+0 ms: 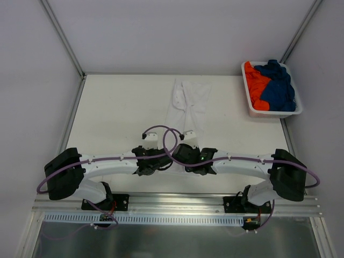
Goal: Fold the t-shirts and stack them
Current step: Fold the tshirt
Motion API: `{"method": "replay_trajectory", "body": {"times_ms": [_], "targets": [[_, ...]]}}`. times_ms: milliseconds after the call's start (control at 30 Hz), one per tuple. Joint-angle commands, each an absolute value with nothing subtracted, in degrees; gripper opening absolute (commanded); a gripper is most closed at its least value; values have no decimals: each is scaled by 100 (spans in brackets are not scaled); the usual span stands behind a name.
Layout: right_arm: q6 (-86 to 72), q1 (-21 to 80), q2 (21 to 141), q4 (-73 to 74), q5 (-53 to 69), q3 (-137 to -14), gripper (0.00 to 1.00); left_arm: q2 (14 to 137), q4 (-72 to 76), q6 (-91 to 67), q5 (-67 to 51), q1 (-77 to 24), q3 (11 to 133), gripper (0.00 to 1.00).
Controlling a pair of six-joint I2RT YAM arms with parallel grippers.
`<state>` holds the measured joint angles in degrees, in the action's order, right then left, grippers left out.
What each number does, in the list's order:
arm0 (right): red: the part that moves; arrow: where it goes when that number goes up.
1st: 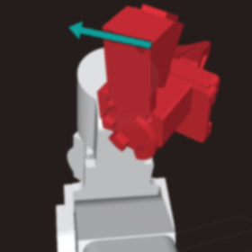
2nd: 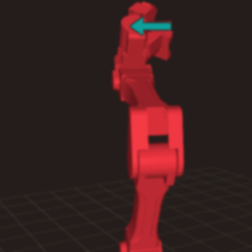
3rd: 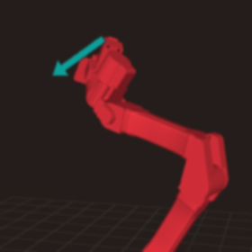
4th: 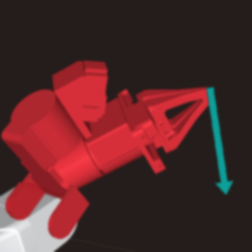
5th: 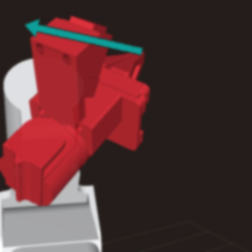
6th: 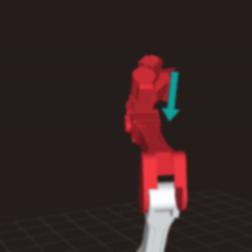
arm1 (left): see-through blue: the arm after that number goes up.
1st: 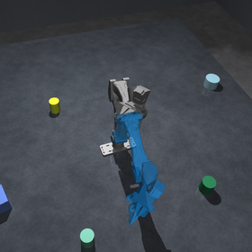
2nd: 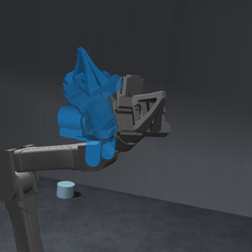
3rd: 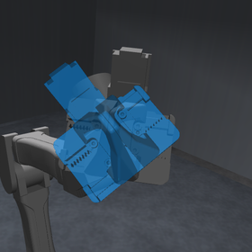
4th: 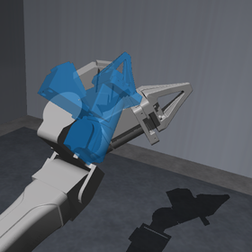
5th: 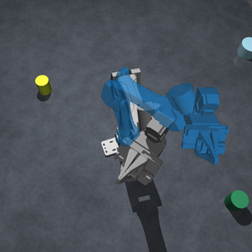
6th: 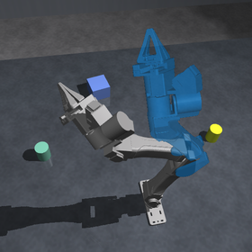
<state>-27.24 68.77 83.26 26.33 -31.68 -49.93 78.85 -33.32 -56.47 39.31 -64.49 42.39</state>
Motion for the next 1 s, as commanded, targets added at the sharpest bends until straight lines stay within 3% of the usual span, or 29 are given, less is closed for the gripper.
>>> {"method": "replay_trajectory", "body": {"times_ms": [0,167,367,967], "targets": [[-2874,6996,8640,2610,-3296,-5203,25,7787,-2900,-5766,3999,-6592,4395,35],[-2891,6996,8684,2496,-3261,-5124,21,7743,-2900,-5766,3999,-6583,4342,35],[-2927,6996,8631,2320,-3156,-4922,1,7734,-2900,-5792,3990,-6592,4289,35],[-3358,7515,7409,3674,-3771,-4799,1,8156,-2892,-5836,3841,-6583,4509,33]]}}
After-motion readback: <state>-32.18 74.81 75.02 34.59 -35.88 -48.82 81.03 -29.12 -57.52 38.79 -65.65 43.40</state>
